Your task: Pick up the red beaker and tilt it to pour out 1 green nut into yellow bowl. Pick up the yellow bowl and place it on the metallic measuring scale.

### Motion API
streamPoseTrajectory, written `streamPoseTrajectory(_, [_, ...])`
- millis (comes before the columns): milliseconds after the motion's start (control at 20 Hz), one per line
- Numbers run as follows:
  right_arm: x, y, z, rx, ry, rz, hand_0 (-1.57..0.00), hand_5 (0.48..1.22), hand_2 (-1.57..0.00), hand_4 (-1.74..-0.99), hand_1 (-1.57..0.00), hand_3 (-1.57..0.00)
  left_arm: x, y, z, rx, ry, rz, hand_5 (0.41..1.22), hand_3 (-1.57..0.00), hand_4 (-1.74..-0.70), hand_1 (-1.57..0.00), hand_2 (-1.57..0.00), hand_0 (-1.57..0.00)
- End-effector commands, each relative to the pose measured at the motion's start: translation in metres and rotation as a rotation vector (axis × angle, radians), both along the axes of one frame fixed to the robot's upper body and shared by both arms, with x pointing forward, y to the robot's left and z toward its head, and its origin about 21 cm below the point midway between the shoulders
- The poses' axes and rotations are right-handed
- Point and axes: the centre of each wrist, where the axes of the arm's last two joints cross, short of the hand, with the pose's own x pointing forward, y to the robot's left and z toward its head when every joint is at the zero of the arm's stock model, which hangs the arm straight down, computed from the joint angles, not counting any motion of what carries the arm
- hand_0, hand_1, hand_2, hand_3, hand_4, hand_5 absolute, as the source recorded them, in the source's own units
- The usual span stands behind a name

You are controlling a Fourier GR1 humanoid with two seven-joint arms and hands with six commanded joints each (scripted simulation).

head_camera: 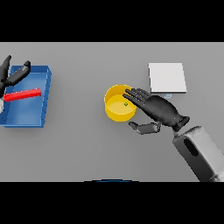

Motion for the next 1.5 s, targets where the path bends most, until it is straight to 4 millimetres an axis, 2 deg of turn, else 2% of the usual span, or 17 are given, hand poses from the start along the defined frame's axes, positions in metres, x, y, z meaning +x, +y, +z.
streamPoseTrajectory(0, [0.005, 0.003, 0.001, -0.063, -0.006, 0.027, 0.00, 0.703, 0.00, -1.228, 0.00, 0.00, 0.000, -0.001, 0.000, -0.002, 0.001, -0.005, 0.672, 0.00, -0.71, 0.00, 0.00, 0.00])
streamPoseTrajectory(250, [0.030, 0.023, 0.008, -0.270, -0.013, 0.173, 0.00, 0.705, 0.00, -1.212, 0.00, 0.00, -0.004, -0.001, 0.001, -0.026, -0.013, -0.010, 0.684, 0.00, -0.72, 0.00, 0.00, 0.00])
streamPoseTrajectory(450, [0.041, 0.043, -0.002, -0.409, 0.014, 0.220, 0.00, 0.704, 0.00, -1.223, 0.00, 0.00, -0.005, 0.003, 0.000, -0.028, 0.001, -0.008, 0.688, 0.00, -0.72, 0.00, 0.00, 0.00])
streamPoseTrajectory(550, [0.046, 0.044, -0.005, -0.463, 0.024, 0.246, 0.00, 0.702, 0.00, -1.226, 0.00, 0.00, -0.005, 0.005, 0.002, -0.035, -0.011, -0.007, 0.686, 0.00, -0.72, 0.00, 0.00, 0.00])
streamPoseTrajectory(750, [0.056, 0.054, -0.005, -0.537, 0.039, 0.267, 0.00, 0.714, 0.00, -1.259, 0.00, 0.00, -0.004, 0.006, 0.003, -0.041, 0.001, 0.001, 0.688, 0.00, -0.72, 0.00, 0.00, 0.00])
streamPoseTrajectory(800, [0.056, 0.055, -0.011, -0.558, 0.057, 0.274, 0.00, 0.720, 0.00, -1.266, 0.00, 0.00, -0.005, 0.007, 0.002, -0.043, -0.003, 0.001, 0.684, 0.00, -0.72, 0.00, 0.00, 0.00])
streamPoseTrajectory(900, [0.059, 0.064, -0.007, -0.586, 0.062, 0.273, 0.00, 0.735, 0.00, -1.275, 0.00, 0.00, -0.006, 0.011, 0.002, -0.037, -0.005, 0.001, 0.684, 0.00, -0.72, 0.00, 0.00, 0.00])
streamPoseTrajectory(1050, [0.063, 0.066, -0.011, -0.600, 0.089, 0.267, 0.00, 0.753, 0.00, -1.297, 0.00, 0.00, -0.007, 0.006, 0.000, -0.044, -0.008, -0.007, 0.688, 0.00, -0.72, 0.00, 0.00, 0.00])
streamPoseTrajectory(1200, [0.065, 0.068, -0.014, -0.598, 0.124, 0.235, 0.00, 0.810, -0.02, -1.336, -0.02, -0.04, -0.008, 0.008, 0.001, -0.046, -0.014, -0.013, 0.686, 0.00, -0.71, 0.00, 0.00, 0.00])
streamPoseTrajectory(1250, [0.066, 0.069, -0.013, -0.595, 0.132, 0.243, -0.11, 0.842, -0.09, -1.360, -0.10, -0.10, -0.008, 0.009, 0.001, -0.041, -0.014, -0.012, 0.689, 0.00, -0.71, 0.00, 0.00, 0.00])
streamPoseTrajectory(1300, [0.063, 0.069, -0.015, -0.594, 0.132, 0.254, -0.29, 0.873, -0.18, -1.387, -0.24, -0.17, -0.008, 0.011, 0.004, -0.042, -0.018, -0.006, 0.691, 0.00, -0.71, 0.00, 0.00, 0.00])
streamPoseTrajectory(1350, [0.062, 0.070, -0.013, -0.598, 0.123, 0.264, -0.54, 0.943, -0.31, -1.420, -0.47, -0.26, -0.004, 0.010, 0.005, -0.048, -0.015, 0.001, 0.692, 0.00, -0.72, 0.00, 0.00, 0.00])
streamPoseTrajectory(1450, [0.063, 0.067, -0.014, -0.591, 0.122, 0.283, -0.91, 1.043, -0.69, -1.512, -0.87, -0.46, -0.006, 0.010, 0.005, -0.044, -0.024, -0.009, 0.692, 0.00, -0.72, 0.00, 0.00, 0.00])
